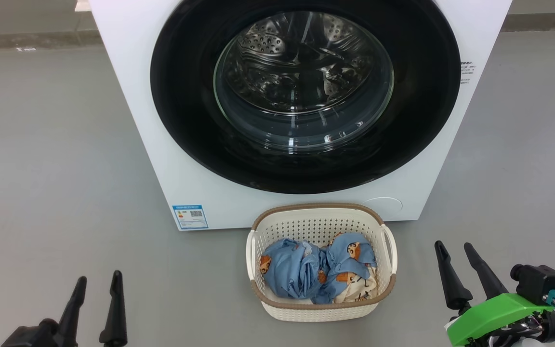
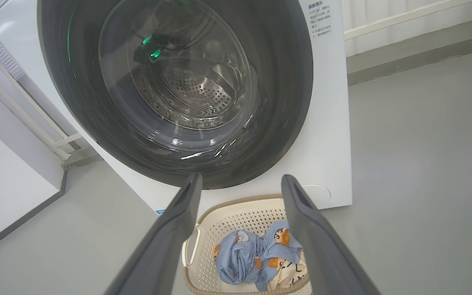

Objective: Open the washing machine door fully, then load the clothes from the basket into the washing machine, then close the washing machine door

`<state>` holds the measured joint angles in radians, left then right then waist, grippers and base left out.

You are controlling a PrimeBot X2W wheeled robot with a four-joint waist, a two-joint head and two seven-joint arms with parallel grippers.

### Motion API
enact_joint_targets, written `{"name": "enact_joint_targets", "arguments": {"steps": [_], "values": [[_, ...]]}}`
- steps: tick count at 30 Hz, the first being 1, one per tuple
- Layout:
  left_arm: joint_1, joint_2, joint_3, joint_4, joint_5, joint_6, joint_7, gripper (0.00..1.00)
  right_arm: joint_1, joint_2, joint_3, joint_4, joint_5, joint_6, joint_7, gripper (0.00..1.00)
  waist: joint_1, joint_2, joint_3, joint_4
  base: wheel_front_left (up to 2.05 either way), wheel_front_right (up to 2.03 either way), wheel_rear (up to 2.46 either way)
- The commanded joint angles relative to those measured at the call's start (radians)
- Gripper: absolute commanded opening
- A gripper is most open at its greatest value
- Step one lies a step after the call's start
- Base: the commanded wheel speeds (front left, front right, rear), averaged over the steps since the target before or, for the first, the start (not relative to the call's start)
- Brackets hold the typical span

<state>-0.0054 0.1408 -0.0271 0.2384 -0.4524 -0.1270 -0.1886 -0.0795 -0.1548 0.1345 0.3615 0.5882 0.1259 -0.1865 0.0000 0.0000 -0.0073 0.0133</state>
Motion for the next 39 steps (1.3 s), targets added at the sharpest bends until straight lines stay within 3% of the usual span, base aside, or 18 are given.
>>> {"name": "enact_joint_targets", "arguments": {"steps": [1, 21, 39], "values": [[-0.026, 0.024, 0.024, -0.02, 0.03, -0.003, -0.015, 1.0, -0.048, -0.019, 0.017, -0.022, -0.033, 0.004, -0.017, 1.0, 0.0, 0.0, -0.001, 0.0, 0.0, 0.0, 0.0], [-0.034, 0.053, 0.023, 0.031, 0.197, -0.004, -0.073, 1.0, -0.02, -0.02, 0.002, -0.022, -0.239, 0.005, -0.075, 1.0, 0.0, 0.0, -0.015, -0.012, 0.0, 0.0, 0.0], [-0.041, 0.047, 0.041, 0.075, 0.165, -0.004, -0.073, 1.0, 0.022, 0.012, -0.044, -0.036, -0.241, 0.005, -0.075, 1.0, 0.0, 0.0, -0.02, -0.025, 0.0, 0.0, 0.0]]}}
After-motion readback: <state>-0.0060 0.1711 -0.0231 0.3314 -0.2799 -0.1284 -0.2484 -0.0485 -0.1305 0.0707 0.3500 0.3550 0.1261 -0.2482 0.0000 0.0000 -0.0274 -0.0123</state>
